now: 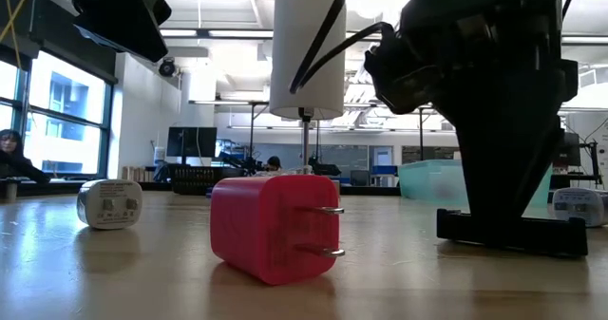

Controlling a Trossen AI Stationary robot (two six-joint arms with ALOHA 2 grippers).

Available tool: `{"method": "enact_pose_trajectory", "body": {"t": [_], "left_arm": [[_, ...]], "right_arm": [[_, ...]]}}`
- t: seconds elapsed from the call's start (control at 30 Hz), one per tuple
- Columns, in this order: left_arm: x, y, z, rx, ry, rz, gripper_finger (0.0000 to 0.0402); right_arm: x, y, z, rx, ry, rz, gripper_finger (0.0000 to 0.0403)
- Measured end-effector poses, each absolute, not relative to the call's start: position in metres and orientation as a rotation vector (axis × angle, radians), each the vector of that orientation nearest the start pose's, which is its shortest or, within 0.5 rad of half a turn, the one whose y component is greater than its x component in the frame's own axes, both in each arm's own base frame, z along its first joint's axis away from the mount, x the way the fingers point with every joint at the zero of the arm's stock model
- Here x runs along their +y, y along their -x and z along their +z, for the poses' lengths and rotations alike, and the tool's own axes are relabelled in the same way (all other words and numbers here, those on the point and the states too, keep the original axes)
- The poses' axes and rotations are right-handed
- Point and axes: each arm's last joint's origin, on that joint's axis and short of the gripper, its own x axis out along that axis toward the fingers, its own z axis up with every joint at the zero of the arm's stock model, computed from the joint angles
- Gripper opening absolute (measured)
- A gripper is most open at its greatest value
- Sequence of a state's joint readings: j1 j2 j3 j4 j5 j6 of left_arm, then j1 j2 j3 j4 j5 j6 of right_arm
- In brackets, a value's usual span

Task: Pick & Place Office items
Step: Put the left black digital clock into the black bin

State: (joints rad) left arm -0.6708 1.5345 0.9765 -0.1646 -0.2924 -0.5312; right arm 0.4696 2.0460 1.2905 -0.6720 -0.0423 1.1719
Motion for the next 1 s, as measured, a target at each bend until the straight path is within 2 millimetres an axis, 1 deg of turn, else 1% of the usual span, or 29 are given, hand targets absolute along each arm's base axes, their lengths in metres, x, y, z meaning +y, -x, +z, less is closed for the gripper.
{"method": "enact_pose_trajectory", "body": {"t": [0.3, 0.47, 0.63, 0.7, 0.77, 1.0], "left_arm": [[-0.196, -0.255, 0.225, 0.715, 0.167, -0.188, 0.0319], [-0.197, -0.254, 0.225, 0.715, 0.165, -0.195, 0.0319], [-0.197, -0.254, 0.226, 0.715, 0.165, -0.195, 0.0319], [-0.197, -0.254, 0.226, 0.715, 0.166, -0.195, 0.0319], [-0.197, -0.254, 0.226, 0.715, 0.165, -0.195, 0.0319], [-0.197, -0.254, 0.226, 0.714, 0.166, -0.195, 0.0319]], "right_arm": [[0.174, -0.331, 0.118, 1.385, -0.563, -0.436, 0.0138], [0.176, -0.332, 0.120, 1.383, -0.558, -0.432, 0.0130], [0.180, -0.334, 0.131, 1.376, -0.524, -0.439, 0.0129], [0.181, -0.334, 0.137, 1.397, -0.499, -0.462, 0.0129], [0.181, -0.332, 0.142, 1.424, -0.469, -0.487, 0.0116], [0.185, -0.330, 0.160, 1.477, -0.410, -0.540, 0.0115]]}}
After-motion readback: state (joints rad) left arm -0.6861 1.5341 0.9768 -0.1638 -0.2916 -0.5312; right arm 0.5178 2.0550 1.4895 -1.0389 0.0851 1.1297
